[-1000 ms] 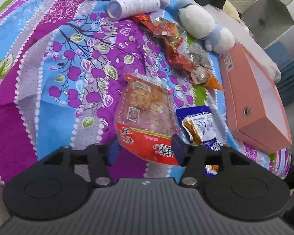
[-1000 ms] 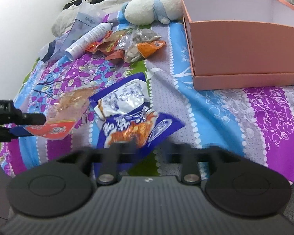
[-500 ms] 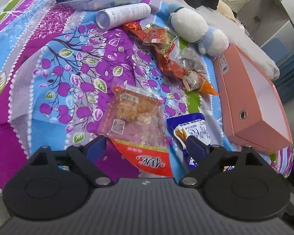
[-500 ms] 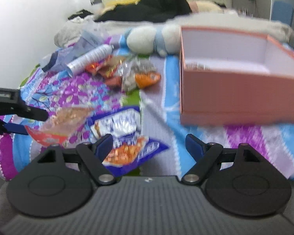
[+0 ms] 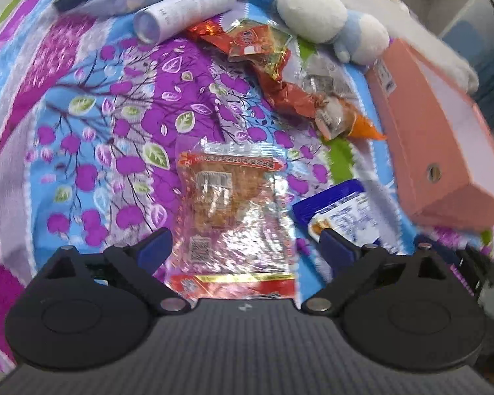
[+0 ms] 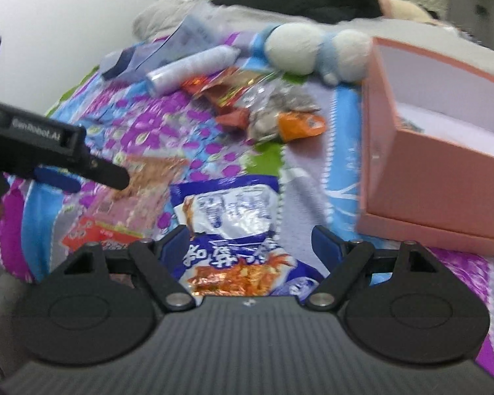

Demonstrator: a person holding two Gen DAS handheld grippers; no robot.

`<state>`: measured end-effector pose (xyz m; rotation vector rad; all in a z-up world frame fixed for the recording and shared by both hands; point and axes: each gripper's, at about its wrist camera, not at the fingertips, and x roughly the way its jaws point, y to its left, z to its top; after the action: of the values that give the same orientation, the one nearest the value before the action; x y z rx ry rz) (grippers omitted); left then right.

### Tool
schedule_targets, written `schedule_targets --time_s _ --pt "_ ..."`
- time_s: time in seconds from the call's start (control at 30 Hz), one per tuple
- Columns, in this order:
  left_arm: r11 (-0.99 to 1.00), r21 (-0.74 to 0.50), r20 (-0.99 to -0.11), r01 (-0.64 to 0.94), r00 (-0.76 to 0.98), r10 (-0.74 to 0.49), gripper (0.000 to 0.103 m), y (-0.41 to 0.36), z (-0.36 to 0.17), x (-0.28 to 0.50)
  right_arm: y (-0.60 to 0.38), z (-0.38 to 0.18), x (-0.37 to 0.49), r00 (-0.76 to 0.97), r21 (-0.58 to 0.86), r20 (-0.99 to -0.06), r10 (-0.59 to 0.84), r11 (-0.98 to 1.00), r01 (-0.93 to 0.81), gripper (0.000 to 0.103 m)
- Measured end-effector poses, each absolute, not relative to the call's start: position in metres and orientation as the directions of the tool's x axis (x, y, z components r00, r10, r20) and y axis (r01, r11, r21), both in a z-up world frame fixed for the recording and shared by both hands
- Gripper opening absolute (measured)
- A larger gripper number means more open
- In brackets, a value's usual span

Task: Organize snacks

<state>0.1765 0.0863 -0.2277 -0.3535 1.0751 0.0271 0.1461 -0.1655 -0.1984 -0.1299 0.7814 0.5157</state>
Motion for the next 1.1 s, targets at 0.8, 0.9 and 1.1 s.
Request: schedule_targets --time_s 0.8,0.9,1.1 --pt "0.976 -0.114 -0.91 -0.186 0.414 -0.027 0.095 0.075 -0.281 0.247 -0.127 -0.242 0.182 0.451 0.059 -0.792 0.411 0.788 -0.613 0.092" --pt "0.976 -0.104 -0.907 -0.191 0.422 -0.014 0.087 0.076 -0.28 0.246 -0.127 -0.241 0.182 0.45 0.048 -0.797 0.403 0.785 -0.617 0.086" --pt "0.952 -0.182 -0.894 -0.248 0.445 -0.055 0.052 0.092 -0.268 0.239 -0.129 -0.234 0.181 0.453 0.05 -0.803 0.387 0.801 -0.596 0.074"
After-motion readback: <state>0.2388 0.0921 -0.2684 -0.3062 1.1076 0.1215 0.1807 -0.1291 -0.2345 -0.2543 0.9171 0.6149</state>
